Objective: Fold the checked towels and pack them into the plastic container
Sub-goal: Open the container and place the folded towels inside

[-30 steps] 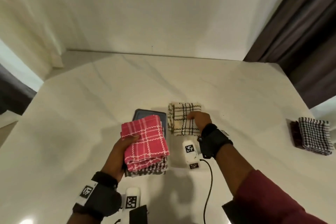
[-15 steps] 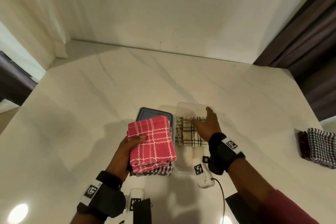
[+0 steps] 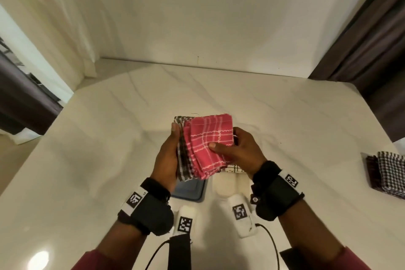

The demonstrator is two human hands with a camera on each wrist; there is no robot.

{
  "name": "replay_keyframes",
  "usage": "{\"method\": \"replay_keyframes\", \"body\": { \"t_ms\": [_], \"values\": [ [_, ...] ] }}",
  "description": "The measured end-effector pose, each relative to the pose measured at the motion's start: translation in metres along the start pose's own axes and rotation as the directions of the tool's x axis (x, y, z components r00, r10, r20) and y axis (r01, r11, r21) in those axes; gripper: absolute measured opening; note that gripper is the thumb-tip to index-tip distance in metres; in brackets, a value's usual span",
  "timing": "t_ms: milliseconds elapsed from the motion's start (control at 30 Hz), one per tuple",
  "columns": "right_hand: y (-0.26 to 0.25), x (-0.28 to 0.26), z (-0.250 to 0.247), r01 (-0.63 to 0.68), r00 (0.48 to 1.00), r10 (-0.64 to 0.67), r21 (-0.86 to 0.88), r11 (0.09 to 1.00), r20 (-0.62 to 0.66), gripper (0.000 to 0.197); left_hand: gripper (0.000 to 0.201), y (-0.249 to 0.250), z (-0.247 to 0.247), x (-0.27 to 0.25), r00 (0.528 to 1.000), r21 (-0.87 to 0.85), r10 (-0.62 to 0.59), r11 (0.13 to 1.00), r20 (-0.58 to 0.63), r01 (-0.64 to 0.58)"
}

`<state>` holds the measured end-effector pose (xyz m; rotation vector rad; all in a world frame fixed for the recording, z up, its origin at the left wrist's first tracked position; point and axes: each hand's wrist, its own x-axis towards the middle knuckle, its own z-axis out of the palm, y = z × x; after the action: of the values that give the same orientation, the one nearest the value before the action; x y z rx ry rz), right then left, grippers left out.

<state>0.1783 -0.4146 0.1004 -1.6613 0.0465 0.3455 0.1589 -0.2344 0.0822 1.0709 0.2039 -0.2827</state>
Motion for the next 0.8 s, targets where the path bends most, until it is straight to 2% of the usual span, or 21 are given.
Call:
{"method": "replay_keyframes", "body": {
  "t_ms": [67, 167, 267, 333, 433, 500, 600, 733, 800],
  "values": [
    [0.003, 0.0, -0.002, -0.036, 0.999, 0.037, 0.103, 0.994, -0.004, 0.042, 0.047, -0.003, -0.003, -0.002, 1.0, 0.048, 0.026, 0.999, -0.016, -0.026],
    [0.005, -0.003, -0.004, -0.064, 0.998, 0.066, 0.207, 0.976, -0.006, 0.043, 0.04, -0.007, -0.005, -0.005, 0.998, 0.059, 0.028, 0.998, -0.05, -0.025],
    [0.005, -0.007, -0.011, -0.089, 0.996, 0.095, 0.331, 0.94, -0.001, 0.048, 0.035, -0.009, -0.007, -0.003, 0.998, -0.016, 0.02, 1.0, -0.066, -0.021],
    [0.005, -0.011, -0.023, -0.078, 0.994, 0.102, 0.374, 0.924, -0.046, 0.045, 0.038, -0.013, -0.015, 0.0, 0.995, -0.097, 0.004, 0.995, -0.096, -0.014],
    [0.016, -0.019, -0.052, -0.072, 0.96, 0.16, 0.348, 0.935, -0.23, 0.045, 0.045, -0.018, -0.035, 0.004, 0.989, -0.296, -0.067, 0.955, -0.131, 0.025],
    [0.034, -0.025, -0.069, -0.167, 0.924, 0.242, 0.255, 0.952, -0.297, 0.043, 0.042, -0.024, -0.048, 0.005, 0.98, -0.427, -0.132, 0.902, -0.15, 0.056],
    [0.058, -0.03, -0.063, -0.34, 0.897, 0.367, 0.146, 0.929, -0.248, 0.039, 0.035, -0.032, -0.061, 0.002, 0.971, -0.482, -0.163, 0.874, -0.175, 0.059],
    [0.076, -0.022, -0.035, -0.426, 0.878, 0.449, 0.156, 0.891, -0.166, 0.041, 0.035, -0.041, -0.064, -0.001, 0.958, -0.443, -0.197, 0.892, -0.21, 0.086],
    [0.089, -0.012, -0.031, -0.496, 0.843, 0.518, 0.166, 0.852, -0.146, 0.04, 0.037, -0.042, -0.064, -0.001, 0.96, -0.446, -0.202, 0.89, -0.192, 0.098]
  ]
}}
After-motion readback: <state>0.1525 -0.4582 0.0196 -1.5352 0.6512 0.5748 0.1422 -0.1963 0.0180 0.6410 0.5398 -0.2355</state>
